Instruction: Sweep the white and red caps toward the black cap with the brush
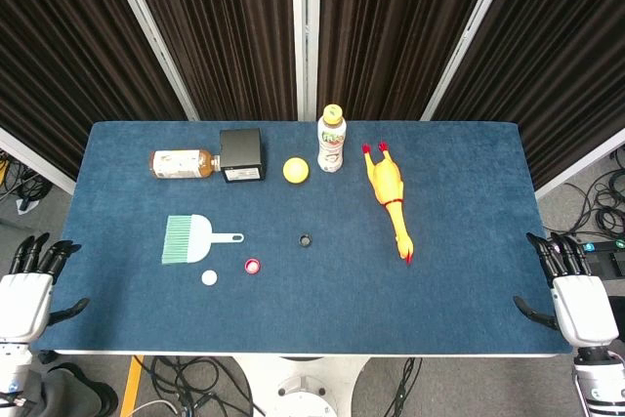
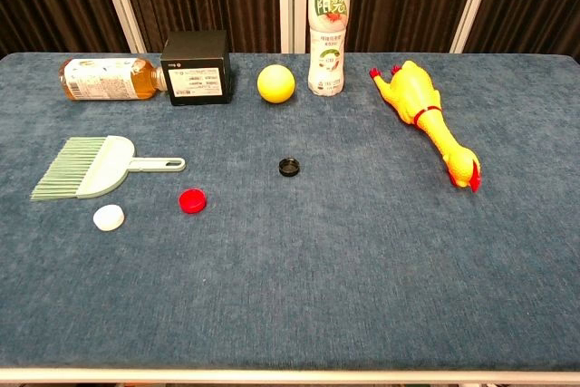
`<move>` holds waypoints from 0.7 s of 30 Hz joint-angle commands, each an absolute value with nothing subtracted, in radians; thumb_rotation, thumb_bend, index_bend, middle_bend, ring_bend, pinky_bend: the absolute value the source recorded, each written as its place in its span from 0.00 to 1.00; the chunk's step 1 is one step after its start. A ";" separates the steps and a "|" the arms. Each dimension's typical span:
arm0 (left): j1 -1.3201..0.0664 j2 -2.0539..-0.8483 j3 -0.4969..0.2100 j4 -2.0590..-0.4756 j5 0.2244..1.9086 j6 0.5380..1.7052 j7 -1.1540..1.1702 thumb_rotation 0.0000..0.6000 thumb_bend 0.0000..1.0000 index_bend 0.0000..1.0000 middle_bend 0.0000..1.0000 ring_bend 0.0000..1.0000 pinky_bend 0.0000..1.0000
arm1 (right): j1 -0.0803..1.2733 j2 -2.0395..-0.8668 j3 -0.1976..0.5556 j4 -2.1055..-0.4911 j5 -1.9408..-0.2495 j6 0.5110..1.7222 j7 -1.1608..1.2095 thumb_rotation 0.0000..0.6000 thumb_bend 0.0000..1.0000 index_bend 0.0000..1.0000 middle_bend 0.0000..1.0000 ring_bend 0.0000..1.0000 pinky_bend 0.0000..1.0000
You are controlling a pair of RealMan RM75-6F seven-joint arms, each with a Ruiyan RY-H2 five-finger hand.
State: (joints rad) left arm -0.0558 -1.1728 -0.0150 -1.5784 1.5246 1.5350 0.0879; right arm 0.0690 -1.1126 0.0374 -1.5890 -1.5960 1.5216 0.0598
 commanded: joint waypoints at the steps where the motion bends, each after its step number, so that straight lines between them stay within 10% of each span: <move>1: -0.056 -1.171 -0.016 -1.582 1.522 1.533 0.093 1.00 0.08 0.20 0.18 0.05 0.06 | 0.069 -1.114 0.037 -1.586 -1.594 1.519 0.063 1.00 0.09 0.00 0.14 0.00 0.06; 21: -0.320 -1.171 -0.151 -1.583 1.498 1.258 -0.050 1.00 0.08 0.29 0.28 0.14 0.07 | 0.110 -1.073 0.081 -1.594 -1.605 1.525 0.053 1.00 0.09 0.00 0.14 0.00 0.06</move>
